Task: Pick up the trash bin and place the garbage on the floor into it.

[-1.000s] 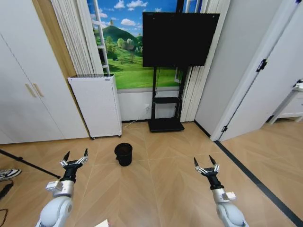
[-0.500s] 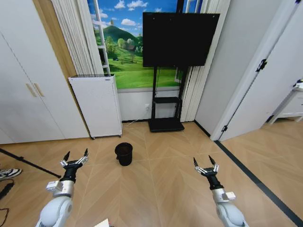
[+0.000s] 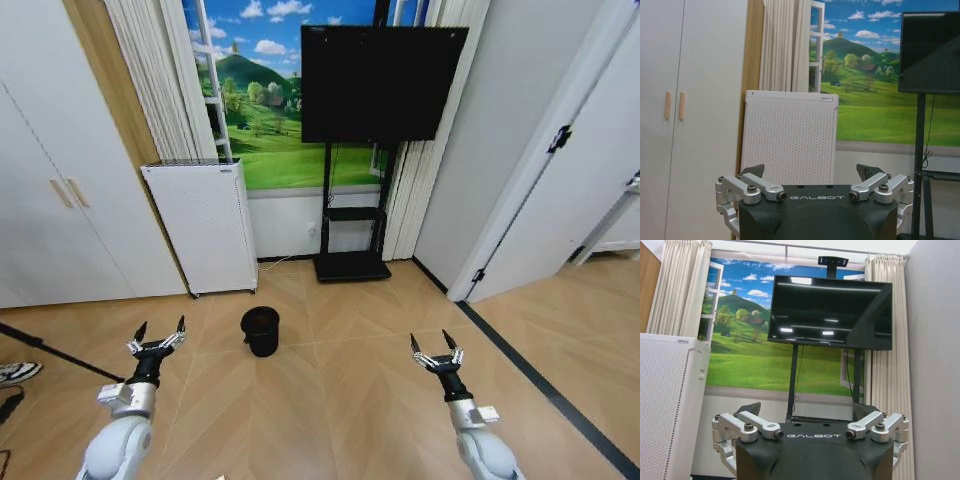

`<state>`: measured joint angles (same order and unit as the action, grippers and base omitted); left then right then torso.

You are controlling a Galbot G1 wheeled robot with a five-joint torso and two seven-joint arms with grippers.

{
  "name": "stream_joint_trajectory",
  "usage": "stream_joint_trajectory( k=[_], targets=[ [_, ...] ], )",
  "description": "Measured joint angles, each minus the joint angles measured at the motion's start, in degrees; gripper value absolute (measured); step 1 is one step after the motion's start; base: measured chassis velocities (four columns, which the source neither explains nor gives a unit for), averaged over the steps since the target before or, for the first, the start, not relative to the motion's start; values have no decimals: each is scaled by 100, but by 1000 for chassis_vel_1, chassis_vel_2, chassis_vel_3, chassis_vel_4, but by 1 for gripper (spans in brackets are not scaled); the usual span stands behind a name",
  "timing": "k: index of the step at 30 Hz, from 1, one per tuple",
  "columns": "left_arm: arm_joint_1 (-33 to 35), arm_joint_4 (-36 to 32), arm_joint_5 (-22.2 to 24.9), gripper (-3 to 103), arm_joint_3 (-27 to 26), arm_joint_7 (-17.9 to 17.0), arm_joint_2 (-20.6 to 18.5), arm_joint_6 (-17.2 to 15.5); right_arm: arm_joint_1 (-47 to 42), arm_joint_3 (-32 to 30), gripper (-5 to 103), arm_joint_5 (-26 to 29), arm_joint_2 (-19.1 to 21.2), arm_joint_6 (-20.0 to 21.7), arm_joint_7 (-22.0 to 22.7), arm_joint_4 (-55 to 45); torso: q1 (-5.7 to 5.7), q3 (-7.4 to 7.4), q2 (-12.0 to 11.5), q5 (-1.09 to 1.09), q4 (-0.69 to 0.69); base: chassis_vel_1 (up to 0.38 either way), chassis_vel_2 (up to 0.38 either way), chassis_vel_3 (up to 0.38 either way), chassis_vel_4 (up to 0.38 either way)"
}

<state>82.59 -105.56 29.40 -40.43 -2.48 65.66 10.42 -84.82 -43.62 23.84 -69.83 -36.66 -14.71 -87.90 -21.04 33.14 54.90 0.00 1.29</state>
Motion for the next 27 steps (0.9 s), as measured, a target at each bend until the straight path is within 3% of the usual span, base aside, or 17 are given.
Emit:
stream_joint_trajectory(
  k=[6, 19, 20, 22, 23, 24, 27],
  targets=[
    [-27, 41, -19, 100, 4, 2, -8, 7, 3, 2, 100, -31, 27, 72, 59, -3, 7, -2, 1, 0, 2, -20, 30, 7, -43],
    [-51, 77, -15, 100, 6, 5, -27, 9, 98, 84, 100, -41, 31, 77, 70, 78, 9, -3, 1, -3, 2, 94, -128, -100, 112],
    [-55, 76, -14, 100, 5, 6, -27, 10, 114, 88, 100, -37, 32, 75, 73, 84, 10, -4, 3, 6, 1, 199, -135, -145, 155],
    [-59, 76, -14, 100, 3, 6, -28, 11, 126, 97, 100, -37, 32, 61, 72, 94, 9, -3, 2, 4, 1, 199, -135, -231, 158],
    [-58, 78, -12, 100, 4, 6, -26, 10, 145, 106, 100, -39, 32, 28, 73, 112, 7, -2, 2, -7, 0, 174, -168, -231, 159],
    [-60, 77, -12, 100, 2, 6, -27, 11, 148, 114, 100, -44, 32, 17, 70, 117, 5, -2, 2, -6, 6, 203, -168, -211, 159],
    [-55, 75, -10, 100, -3, 6, -27, 10, 148, 119, 100, -44, 32, 6, 60, 123, 9, -3, 2, 5, 1, 203, -174, -209, 182]
  ],
)
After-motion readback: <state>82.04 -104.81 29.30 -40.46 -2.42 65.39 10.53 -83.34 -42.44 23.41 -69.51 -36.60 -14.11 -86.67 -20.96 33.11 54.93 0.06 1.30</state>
